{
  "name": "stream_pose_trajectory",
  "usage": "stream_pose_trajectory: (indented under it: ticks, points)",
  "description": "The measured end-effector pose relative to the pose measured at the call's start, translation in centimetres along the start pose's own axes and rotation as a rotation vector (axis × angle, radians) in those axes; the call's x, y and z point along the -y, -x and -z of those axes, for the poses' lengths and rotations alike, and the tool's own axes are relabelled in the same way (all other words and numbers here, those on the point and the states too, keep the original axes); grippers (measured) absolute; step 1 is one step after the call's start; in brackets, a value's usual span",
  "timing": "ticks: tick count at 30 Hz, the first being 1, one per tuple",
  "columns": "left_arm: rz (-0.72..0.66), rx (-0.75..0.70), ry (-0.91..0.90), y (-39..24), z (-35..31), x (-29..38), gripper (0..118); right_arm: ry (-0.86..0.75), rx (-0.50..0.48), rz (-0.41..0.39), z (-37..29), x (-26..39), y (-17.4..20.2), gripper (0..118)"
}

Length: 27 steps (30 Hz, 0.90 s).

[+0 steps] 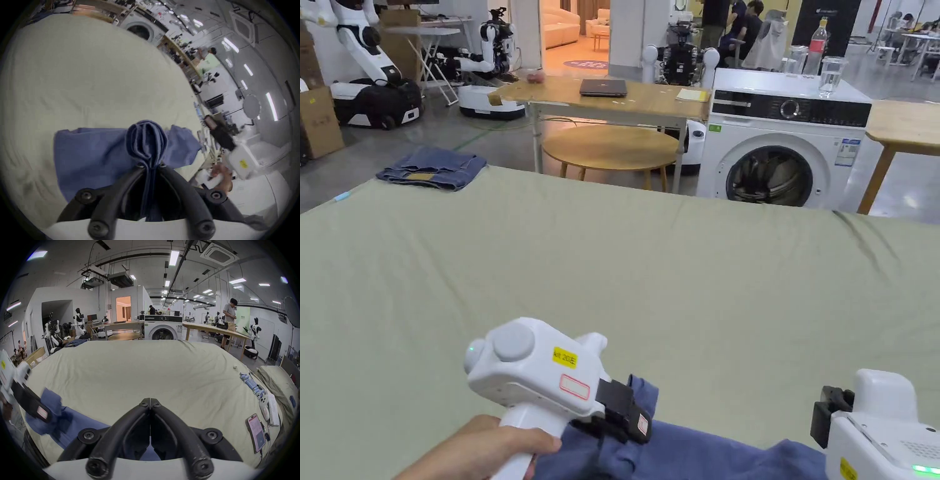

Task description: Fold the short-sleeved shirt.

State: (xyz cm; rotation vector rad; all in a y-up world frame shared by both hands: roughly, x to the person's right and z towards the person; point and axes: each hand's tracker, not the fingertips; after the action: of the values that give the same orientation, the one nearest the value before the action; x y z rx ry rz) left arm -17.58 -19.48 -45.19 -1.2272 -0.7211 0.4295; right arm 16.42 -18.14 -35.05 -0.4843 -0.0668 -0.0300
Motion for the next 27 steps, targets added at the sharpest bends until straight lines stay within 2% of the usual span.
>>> stream_pose_trajectory:
  ticks: [2, 7, 9, 10, 12, 14, 15, 17, 20, 21, 22, 23, 24, 27]
  points:
    - [-0.057, -0.019, 0.007, 1.1, 2.8, -0.8, 1, 0.006, 0.007, 0.004, -0.1, 0.1, -0.3, 0]
    - [-0.084, -0.092, 0.058, 1.9, 6.8, -0.9, 1, 0.013, 0.019, 0.013, -0.5, 0.2, -0.5, 0]
    - [-0.087, -0.108, 0.063, 2.2, 7.5, -0.9, 6, 0.015, 0.022, 0.016, -0.8, 0.2, -0.4, 0]
    - [-0.092, -0.101, 0.062, 1.7, 7.1, -0.2, 13, 0.017, 0.023, 0.015, -0.8, 0.2, -0.4, 0]
    - [-0.125, -0.013, 0.067, 1.6, 6.6, 0.0, 35, 0.020, 0.024, 0.014, -0.5, 0.4, -0.9, 0]
    - [-0.100, -0.014, 0.063, 0.6, 5.1, 0.2, 53, 0.023, 0.023, 0.011, -0.4, 0.4, -1.0, 0]
    - [-0.054, -0.022, 0.052, 0.2, 4.4, 0.2, 53, 0.024, 0.023, 0.010, -0.4, 0.4, -1.1, 0]
    - [-0.023, -0.021, 0.022, -0.3, 2.6, 0.0, 53, 0.023, 0.023, 0.011, -0.5, 0.5, -1.2, 0]
    - [-0.035, 0.056, -0.048, -0.1, 0.0, -0.2, 52, 0.023, 0.018, 0.016, -0.7, 0.4, -1.2, 0]
    - [-0.030, 0.064, -0.074, 0.0, -0.6, -0.3, 46, 0.023, 0.016, 0.019, -0.8, 0.4, -1.2, 0]
    - [-0.011, 0.065, -0.102, 0.2, -1.1, -0.4, 34, 0.024, 0.013, 0.023, -0.8, 0.5, -1.2, 0]
    - [-0.002, 0.057, -0.105, 0.5, -1.2, -0.4, 14, 0.023, 0.009, 0.027, -0.8, 0.5, -1.2, 0]
    - [-0.006, 0.052, -0.106, 0.8, -1.0, -0.4, 6, 0.024, 0.008, 0.029, -0.7, 0.6, -1.3, 0]
    - [-0.060, 0.055, -0.097, 2.1, 0.9, -0.5, 4, 0.027, 0.002, 0.031, -0.6, 0.7, -1.3, 0]
